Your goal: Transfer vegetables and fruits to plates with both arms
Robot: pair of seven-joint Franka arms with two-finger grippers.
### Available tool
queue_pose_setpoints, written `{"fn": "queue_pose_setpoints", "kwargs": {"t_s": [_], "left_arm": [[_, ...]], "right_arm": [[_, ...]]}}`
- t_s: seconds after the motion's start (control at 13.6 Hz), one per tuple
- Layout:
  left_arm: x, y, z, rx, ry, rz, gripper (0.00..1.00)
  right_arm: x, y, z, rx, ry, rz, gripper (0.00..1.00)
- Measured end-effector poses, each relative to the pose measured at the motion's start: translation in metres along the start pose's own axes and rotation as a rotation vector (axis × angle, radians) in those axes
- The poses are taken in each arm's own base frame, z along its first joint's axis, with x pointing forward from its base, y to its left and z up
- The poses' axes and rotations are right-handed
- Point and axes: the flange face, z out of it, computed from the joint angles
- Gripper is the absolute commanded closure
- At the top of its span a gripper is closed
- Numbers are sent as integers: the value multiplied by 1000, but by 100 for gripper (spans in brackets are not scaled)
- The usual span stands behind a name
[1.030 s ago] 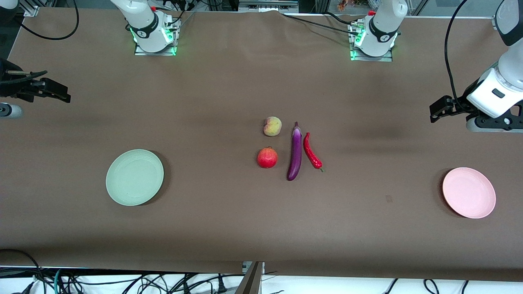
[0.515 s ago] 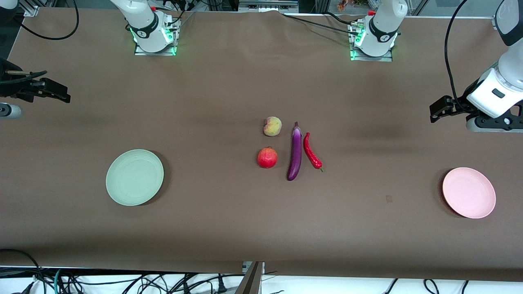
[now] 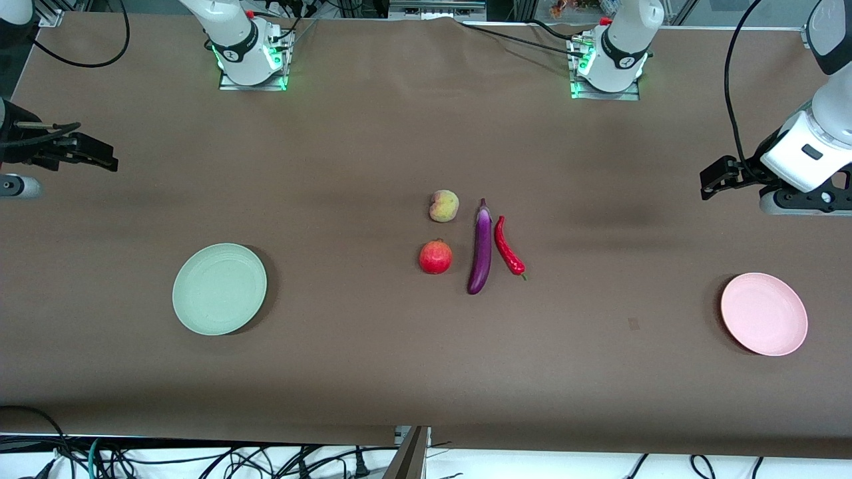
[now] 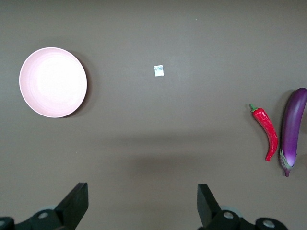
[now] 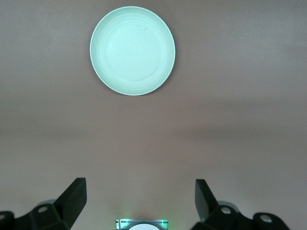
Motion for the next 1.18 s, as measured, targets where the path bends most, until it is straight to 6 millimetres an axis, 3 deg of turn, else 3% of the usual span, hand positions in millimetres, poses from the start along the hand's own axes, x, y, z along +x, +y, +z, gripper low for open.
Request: {"fn": "queue_pose_setpoints", "kwargs": {"t_s": [0.66, 0.96, 1.18], "left_arm": [[0, 0, 0, 0, 1, 0, 0], [0, 0, 0, 0, 1, 0, 0], [0, 0, 0, 0, 1, 0, 0]], "right_arm": [[32, -21, 45, 8, -50, -39, 0], [37, -73, 48, 22, -22, -47, 0], [51, -113, 68, 105, -24, -9, 0]]}}
